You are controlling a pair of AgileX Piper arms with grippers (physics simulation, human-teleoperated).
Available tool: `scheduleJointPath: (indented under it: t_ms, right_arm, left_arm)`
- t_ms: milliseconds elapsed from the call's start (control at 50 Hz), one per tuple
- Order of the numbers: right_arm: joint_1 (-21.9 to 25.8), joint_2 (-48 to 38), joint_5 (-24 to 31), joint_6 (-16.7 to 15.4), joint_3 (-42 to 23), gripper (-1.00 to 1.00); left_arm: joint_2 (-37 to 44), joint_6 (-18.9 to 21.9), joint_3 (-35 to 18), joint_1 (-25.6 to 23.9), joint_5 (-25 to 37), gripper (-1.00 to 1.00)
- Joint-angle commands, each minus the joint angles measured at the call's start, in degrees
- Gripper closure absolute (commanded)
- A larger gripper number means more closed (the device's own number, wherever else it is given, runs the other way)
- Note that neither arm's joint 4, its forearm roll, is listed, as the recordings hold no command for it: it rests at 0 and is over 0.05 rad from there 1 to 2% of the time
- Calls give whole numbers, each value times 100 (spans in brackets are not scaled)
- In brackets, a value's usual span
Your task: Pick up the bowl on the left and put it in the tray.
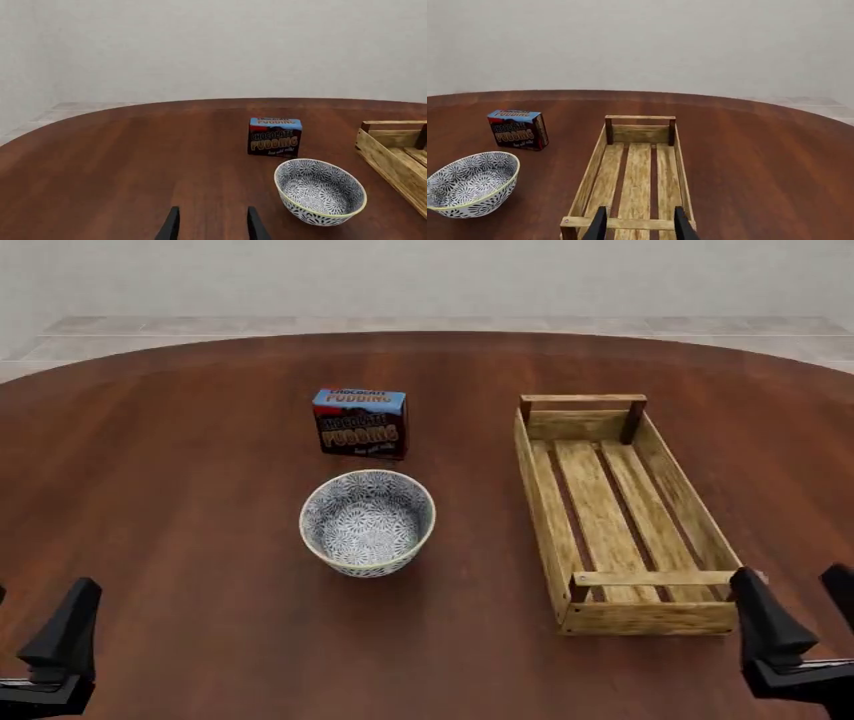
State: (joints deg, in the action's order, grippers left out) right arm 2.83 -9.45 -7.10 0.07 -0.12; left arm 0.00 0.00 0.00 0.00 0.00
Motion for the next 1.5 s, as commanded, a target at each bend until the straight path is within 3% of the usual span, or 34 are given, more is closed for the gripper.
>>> scheduleJointPath:
  t_ms: [20, 180, 220, 280, 660, 700, 740, 960, 1160, 1240, 1340, 1500]
  right_arm:
    - [277, -535, -396, -32, -51, -100]
    - [511, -969, -561, 85, -234, -100]
    - [677, -1136, -558, 331, -317, -100]
    - [721, -1166, -574, 86, -360, -100]
    - [1104, -1528, -571, 31, -554, -100]
    - [998, -1448, -630, -197, -531, -100]
    - [1034, -1594, -684, -7, -552, -100]
    - [1112, -1695, -740, -196, -561, -100]
    - [1334, -2082, -832, 77, -618, -100]
    - [1413, -2170, -858, -15, -657, -100]
    - [1552, -2537, -1060, 160, -684, -100]
    - [1709, -2720, -1142, 122, -694, -100]
  left_arm:
    - [0, 0, 0, 0, 0, -100]
    - [0, 0, 0, 0, 0, -100]
    - [0, 0, 0, 0, 0, -100]
    - [0, 0, 0, 0, 0, -100]
    - [0, 0, 0, 0, 0, -100]
    - [0, 0, 0, 0, 0, -100]
    - [0, 0, 0, 0, 0, -100]
    - [0, 0, 0, 0, 0, -100]
    - [0, 0, 0, 0, 0, -100]
    - [0, 0, 0, 0, 0, -100]
    - [0, 0, 0, 0, 0, -100]
    - [0, 0, 0, 0, 0, -100]
